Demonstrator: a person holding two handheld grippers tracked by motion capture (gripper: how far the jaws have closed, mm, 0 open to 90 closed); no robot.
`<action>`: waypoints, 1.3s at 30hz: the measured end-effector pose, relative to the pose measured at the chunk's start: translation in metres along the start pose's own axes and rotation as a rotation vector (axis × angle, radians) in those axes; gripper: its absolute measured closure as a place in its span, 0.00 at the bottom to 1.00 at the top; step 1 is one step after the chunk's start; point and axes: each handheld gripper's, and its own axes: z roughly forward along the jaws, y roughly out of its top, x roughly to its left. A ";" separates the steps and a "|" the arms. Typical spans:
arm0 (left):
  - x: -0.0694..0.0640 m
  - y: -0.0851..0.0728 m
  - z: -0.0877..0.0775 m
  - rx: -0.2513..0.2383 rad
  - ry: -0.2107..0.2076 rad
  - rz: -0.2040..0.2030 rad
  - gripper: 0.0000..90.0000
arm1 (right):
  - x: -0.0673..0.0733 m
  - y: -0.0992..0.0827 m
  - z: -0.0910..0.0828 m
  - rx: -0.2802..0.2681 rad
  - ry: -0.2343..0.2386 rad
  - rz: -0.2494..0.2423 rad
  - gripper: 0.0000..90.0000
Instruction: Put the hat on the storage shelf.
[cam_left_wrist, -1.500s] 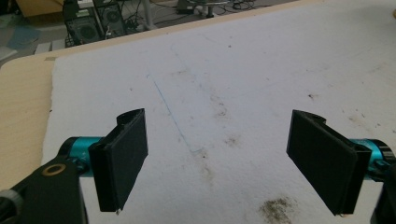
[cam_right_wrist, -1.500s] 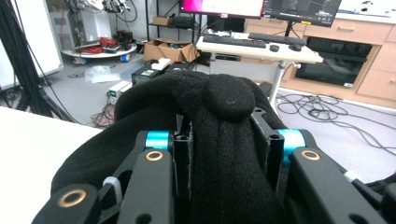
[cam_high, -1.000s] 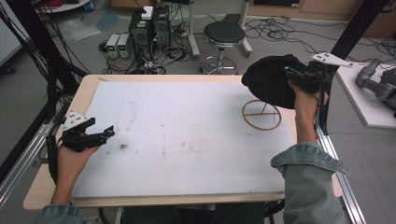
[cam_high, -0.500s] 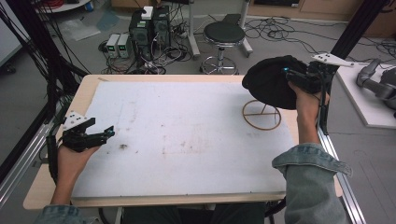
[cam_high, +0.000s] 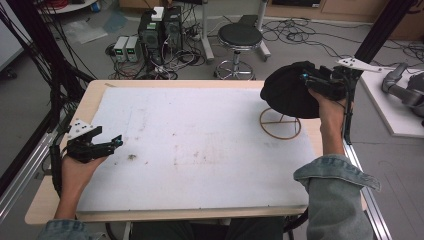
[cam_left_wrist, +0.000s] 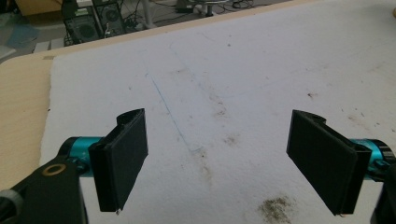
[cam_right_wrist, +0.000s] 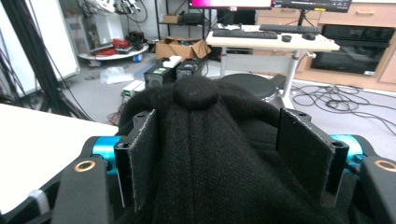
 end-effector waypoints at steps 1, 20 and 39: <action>0.000 0.000 0.000 0.000 0.000 0.000 0.23 | 0.000 0.000 -0.001 -0.007 -0.004 0.000 0.34; -0.001 0.001 0.000 -0.002 0.000 0.002 0.23 | 0.007 -0.004 -0.023 -0.050 0.006 0.018 0.25; -0.006 0.004 0.006 0.000 -0.018 0.014 0.23 | 0.044 -0.029 -0.058 -0.083 0.098 -0.033 0.21</action>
